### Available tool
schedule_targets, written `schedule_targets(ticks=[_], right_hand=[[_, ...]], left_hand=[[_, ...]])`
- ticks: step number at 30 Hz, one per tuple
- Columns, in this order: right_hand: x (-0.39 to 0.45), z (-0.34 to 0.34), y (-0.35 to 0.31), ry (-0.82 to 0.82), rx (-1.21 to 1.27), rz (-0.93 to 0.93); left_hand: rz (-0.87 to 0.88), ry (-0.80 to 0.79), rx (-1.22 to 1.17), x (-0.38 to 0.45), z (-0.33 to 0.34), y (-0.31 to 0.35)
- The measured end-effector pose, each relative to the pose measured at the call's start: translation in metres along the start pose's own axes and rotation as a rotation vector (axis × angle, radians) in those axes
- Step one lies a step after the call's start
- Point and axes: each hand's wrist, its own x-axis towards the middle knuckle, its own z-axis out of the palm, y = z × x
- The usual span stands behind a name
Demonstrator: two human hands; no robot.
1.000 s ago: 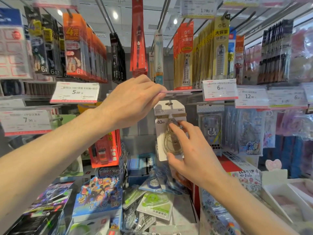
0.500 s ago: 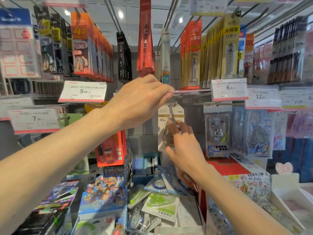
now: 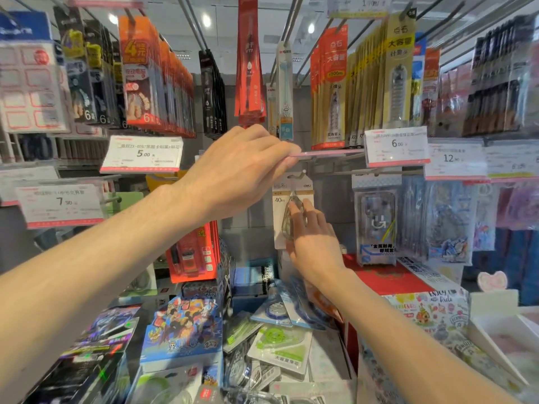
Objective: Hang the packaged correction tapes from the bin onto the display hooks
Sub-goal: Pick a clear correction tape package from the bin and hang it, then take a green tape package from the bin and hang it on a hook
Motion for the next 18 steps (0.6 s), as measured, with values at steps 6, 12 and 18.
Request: schedule_targets(ticks=[6, 12, 18], right_hand=[[-0.031, -0.029, -0.009, -0.094, 0.034, -0.022], [-0.079, -0.028, -0.008, -0.291, 0.241, -0.033], [-0.114, -0.031, -0.01, -0.549, 0.357, -0.032]], left_hand=[[0.004, 0.017, 0.044, -0.005, 0.008, 0.004], [-0.007, -0.001, 0.124, -0.024, 0.018, 0.011], [0.029, 0.021, 0.078, -0.064, 0.016, 0.034]])
